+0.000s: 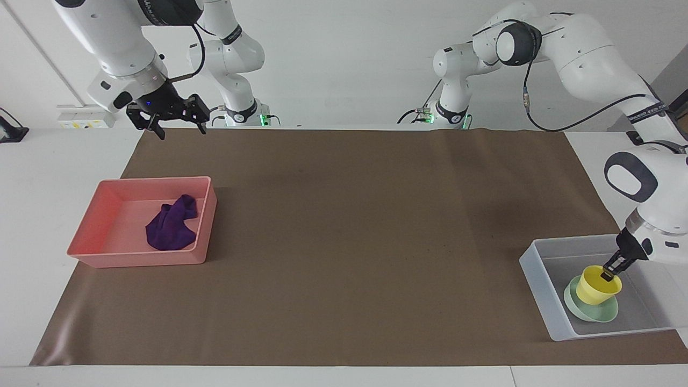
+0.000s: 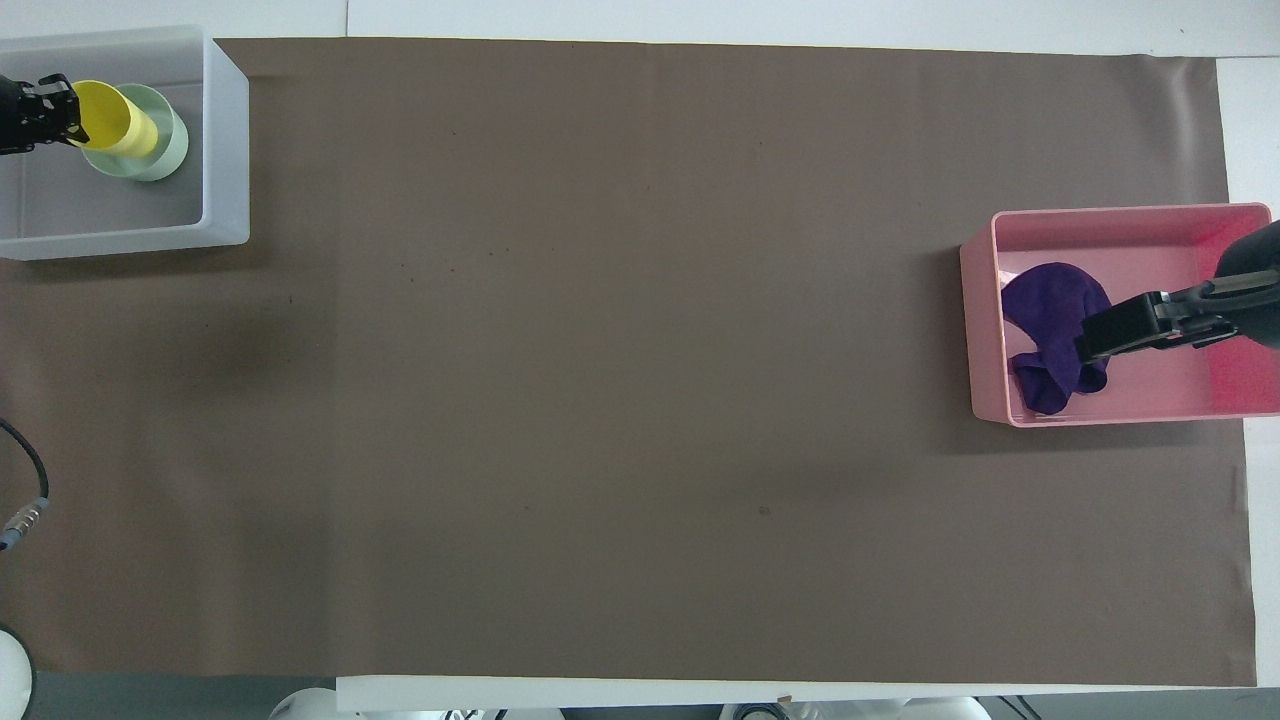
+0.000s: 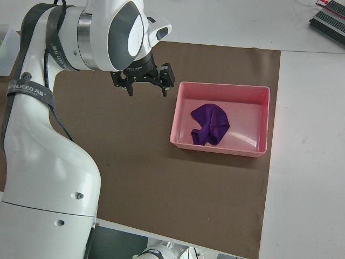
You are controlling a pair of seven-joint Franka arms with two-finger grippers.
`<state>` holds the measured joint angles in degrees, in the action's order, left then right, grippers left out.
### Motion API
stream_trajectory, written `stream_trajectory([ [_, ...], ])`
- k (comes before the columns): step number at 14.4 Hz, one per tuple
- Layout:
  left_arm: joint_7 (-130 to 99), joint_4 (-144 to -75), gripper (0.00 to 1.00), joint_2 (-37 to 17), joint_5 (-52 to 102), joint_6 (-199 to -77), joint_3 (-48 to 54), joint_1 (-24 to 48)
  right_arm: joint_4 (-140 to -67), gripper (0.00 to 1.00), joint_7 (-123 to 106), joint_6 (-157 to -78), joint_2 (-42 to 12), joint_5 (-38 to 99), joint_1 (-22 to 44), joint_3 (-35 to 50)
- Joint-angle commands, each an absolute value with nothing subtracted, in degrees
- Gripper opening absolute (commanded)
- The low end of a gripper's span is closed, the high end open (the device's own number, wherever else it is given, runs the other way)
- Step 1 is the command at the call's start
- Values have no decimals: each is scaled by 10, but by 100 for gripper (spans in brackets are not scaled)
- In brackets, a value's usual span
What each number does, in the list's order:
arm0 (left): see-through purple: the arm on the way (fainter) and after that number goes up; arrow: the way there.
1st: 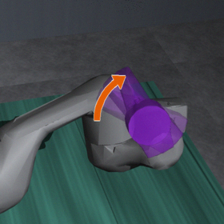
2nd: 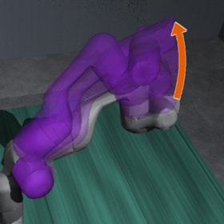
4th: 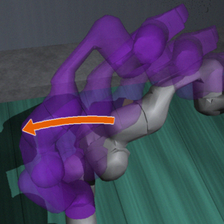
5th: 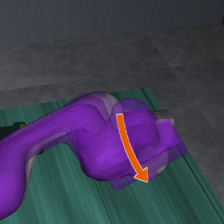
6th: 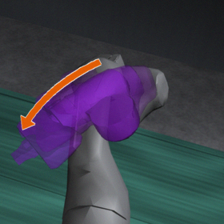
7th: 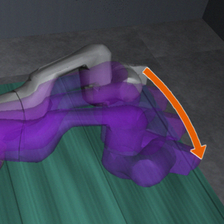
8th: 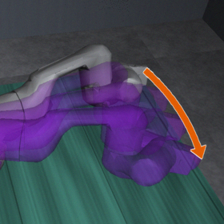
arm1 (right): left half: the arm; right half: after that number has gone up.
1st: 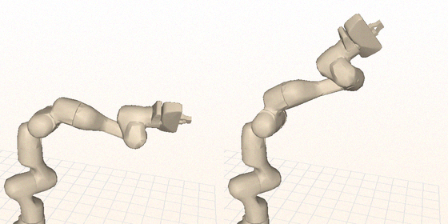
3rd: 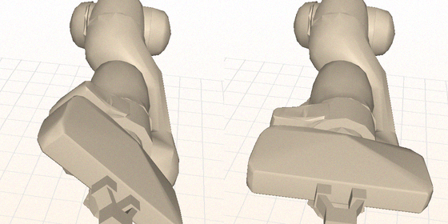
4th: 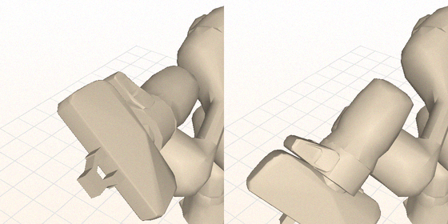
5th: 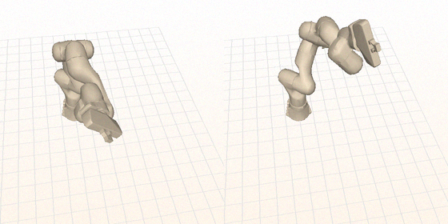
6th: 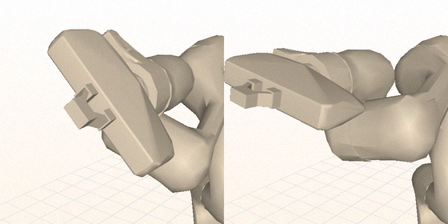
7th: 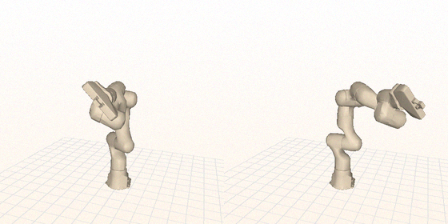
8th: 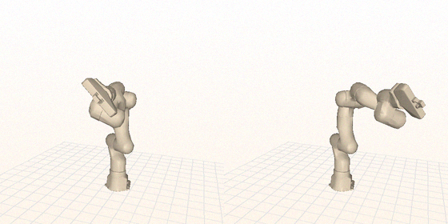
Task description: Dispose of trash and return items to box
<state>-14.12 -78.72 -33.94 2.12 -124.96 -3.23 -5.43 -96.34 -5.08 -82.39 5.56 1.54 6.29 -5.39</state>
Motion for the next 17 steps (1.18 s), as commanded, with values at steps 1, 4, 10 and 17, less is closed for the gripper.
stream_trajectory([
  [1, -129, -801, 73, -331, 26, -1266, -33, -55, -964, 100, -57, -823, 61, 17, 55, -51],
  [4, -131, -794, 99, -326, 20, -1256, -36, -47, -965, 100, -58, -824, 61, 17, 55, -50],
  [10, -63, -961, 100, -135, -32, -1078, -33, -27, -964, 100, -32, -826, 61, 18, 61, -50],
  [17, -18, -1043, 100, 62, -29, -937, -28, 53, -967, 100, -31, -826, 61, 18, 60, -50],
])
